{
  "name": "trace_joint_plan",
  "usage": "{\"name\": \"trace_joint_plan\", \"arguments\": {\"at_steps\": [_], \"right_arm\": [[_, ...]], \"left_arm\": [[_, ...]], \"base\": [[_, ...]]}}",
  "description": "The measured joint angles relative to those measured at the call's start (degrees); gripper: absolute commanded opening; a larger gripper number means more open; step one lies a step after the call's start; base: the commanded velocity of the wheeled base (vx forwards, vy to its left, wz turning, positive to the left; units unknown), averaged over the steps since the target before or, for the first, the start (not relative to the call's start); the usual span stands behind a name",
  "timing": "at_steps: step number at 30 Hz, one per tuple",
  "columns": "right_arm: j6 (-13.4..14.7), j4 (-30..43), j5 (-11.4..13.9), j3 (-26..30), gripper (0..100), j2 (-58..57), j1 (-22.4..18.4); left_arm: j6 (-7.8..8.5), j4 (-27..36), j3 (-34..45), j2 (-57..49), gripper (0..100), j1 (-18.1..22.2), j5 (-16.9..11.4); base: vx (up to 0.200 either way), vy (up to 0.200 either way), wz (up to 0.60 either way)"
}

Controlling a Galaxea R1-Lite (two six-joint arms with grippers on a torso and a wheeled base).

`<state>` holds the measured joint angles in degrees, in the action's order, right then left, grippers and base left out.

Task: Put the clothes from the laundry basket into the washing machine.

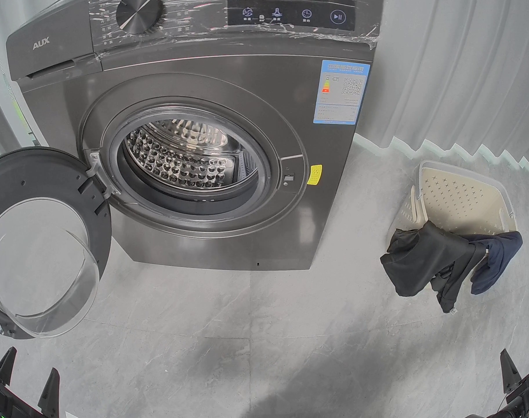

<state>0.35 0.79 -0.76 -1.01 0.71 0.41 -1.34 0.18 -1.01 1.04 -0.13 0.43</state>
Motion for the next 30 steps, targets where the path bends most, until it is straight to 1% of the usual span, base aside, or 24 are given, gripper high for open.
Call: {"name": "trace_joint_plan", "arguments": {"at_steps": [28, 30], "right_arm": [[0.0, 0.0, 0.1, 0.0, 100, 0.1, 0.0], [0.0, 0.0, 0.0, 0.0, 100, 0.1, 0.0]], "left_arm": [[-0.32, 0.0, 0.0, 0.0, 100, -0.1, 0.0], [-0.51, 0.0, 0.0, 0.0, 100, -0.1, 0.0]], "base": [[0.0, -0.2, 0.0], [0.0, 0.0, 0.0]]}}
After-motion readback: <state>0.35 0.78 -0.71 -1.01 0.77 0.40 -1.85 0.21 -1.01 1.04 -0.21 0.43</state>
